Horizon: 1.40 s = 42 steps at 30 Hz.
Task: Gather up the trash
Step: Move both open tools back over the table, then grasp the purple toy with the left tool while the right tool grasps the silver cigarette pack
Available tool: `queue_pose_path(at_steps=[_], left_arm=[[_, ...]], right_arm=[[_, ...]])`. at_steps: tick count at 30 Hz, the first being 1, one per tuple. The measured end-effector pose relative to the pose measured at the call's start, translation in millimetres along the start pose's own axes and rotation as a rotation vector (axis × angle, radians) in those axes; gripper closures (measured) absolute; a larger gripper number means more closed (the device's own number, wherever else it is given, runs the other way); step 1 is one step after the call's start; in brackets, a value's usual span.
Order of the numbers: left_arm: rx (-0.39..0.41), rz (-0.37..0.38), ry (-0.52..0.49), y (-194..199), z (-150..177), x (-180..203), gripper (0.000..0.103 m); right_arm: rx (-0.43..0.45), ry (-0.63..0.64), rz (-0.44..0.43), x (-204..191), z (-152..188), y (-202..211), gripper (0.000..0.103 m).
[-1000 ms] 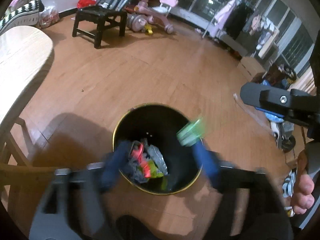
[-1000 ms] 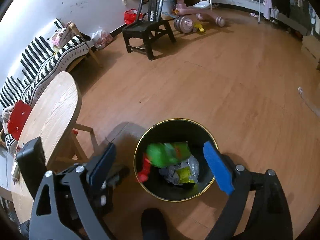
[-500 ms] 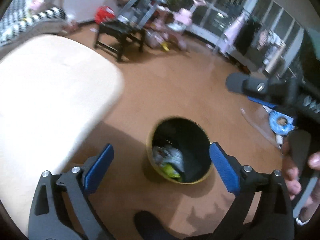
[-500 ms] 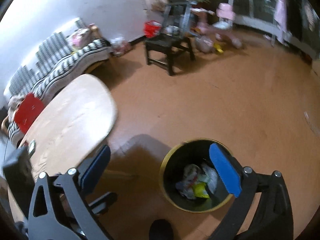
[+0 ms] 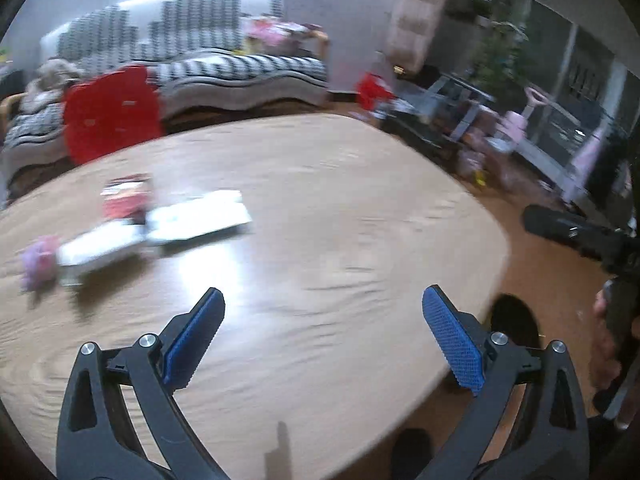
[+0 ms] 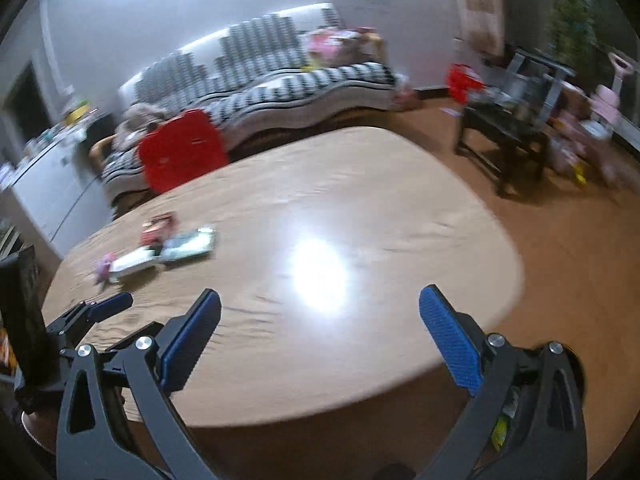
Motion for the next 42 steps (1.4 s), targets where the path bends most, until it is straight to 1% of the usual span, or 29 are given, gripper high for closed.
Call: queue_pose_path(at_steps=[5,8,12,17,20,23,26,29,34,38,42], left_arm=[[0.014,-0.106,0.075,37,10,-93,0.007],[0.03,-0.161,0.12,58,18,-136,0.007],[0.037,-0.214,0.153,79,29,-175,0.007],[0.05,-0.241,0.185,97,37,-200,0.007],[0.049,-0.254,0.187,95,36,-209,0.007],[0.044,-0.26,0.185,95,39,-214,0.007],[0.04,-0.27,0.181,94,38,-218,0.007],[0.039,-0.273,0.193,92,39,-223,0.007],[0.037,-0.3,0.21,88,35,-232,0.007],[0.036,-0.333,0.219,77,27,-244,0.007],[0.021,-0.385,0.232,53,19,-268,0.007]], right_arm=[[-0.018,0.111,-0.072,-85,-3,-26,0.007],[-0.029,0.164,-0.099,-122,1,-37,0.007],[-0.042,0.216,-0.115,-155,8,-51,0.007],[-0.057,0.227,-0.144,-182,11,-65,0.007],[-0.067,0.23,-0.155,-194,12,-71,0.007],[-0.071,0.243,-0.159,-197,13,-73,0.007],[-0.067,0.261,-0.154,-193,14,-71,0.007],[-0.069,0.25,-0.154,-186,15,-69,0.007],[-0.07,0.237,-0.151,-180,14,-68,0.007],[-0.074,0.243,-0.147,-181,16,-69,0.007],[-0.088,0.253,-0.139,-181,19,-75,0.007]])
Point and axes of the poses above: each gripper's, at about its wrist camera, not at the fingertips, and y roughly against the way its jaws point, x to its right, z to its underside, the point moved 10 cm from there along -y, roughly the way its jaws point, and after that the axes turned 6 degrees about z, right-handed, at the moved point
